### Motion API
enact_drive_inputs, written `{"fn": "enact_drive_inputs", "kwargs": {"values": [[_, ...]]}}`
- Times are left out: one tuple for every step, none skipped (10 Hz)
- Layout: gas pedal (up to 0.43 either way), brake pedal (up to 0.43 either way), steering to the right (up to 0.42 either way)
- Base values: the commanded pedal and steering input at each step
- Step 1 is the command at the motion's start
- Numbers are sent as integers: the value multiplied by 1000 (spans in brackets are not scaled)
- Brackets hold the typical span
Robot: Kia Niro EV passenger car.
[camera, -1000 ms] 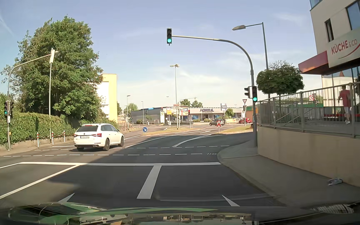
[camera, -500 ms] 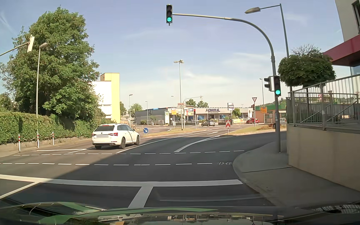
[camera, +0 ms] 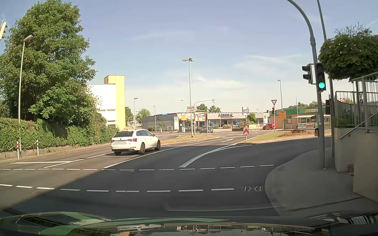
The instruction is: Follow the waypoints while adhering to traffic rules and regulations
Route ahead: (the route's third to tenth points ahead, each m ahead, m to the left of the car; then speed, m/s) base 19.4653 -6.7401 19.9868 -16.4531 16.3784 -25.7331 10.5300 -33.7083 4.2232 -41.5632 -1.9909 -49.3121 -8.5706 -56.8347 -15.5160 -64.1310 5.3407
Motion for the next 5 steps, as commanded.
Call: {"fn": "enact_drive_inputs", "kwargs": {"values": [[0, 183, 0], [0, 189, 1], [0, 183, 8], [0, 159, 18], [0, 122, 34]]}}
